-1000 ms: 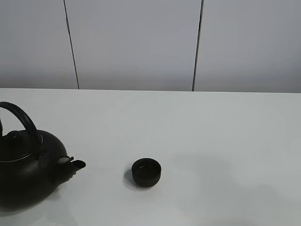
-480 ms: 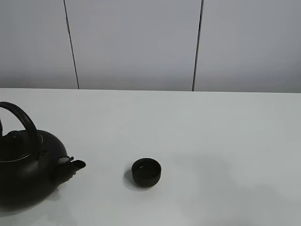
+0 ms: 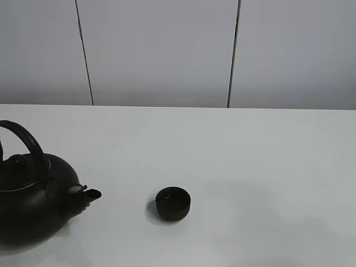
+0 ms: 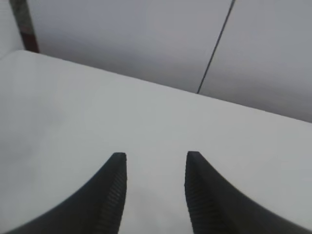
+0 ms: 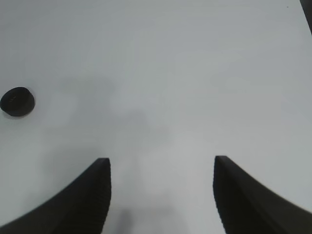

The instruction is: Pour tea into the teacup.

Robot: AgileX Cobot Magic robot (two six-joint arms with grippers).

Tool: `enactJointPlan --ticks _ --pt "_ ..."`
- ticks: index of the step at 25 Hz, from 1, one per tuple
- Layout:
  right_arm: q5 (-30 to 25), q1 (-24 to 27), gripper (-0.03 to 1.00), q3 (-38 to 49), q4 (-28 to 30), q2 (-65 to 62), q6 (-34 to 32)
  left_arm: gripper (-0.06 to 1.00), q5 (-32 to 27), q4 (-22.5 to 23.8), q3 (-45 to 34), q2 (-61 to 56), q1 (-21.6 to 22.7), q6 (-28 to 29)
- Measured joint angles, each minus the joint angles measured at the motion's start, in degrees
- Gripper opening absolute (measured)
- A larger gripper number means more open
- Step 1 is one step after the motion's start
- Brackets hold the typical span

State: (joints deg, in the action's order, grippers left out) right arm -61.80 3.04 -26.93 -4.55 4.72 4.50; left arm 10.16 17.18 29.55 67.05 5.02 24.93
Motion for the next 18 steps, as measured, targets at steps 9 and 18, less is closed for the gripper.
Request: enactJointPlan --ticks 9,18 --pt "0.0 0.0 0.42 0.0 0.0 0.0 0.0 0.29 -33.3 -1.5 9.3 -17.3 1.5 -3.2" --pt "0.0 0.0 0.42 0.0 0.0 0.0 0.0 0.29 -43.1 -5.3 11.7 -18.8 14.3 -9.9"
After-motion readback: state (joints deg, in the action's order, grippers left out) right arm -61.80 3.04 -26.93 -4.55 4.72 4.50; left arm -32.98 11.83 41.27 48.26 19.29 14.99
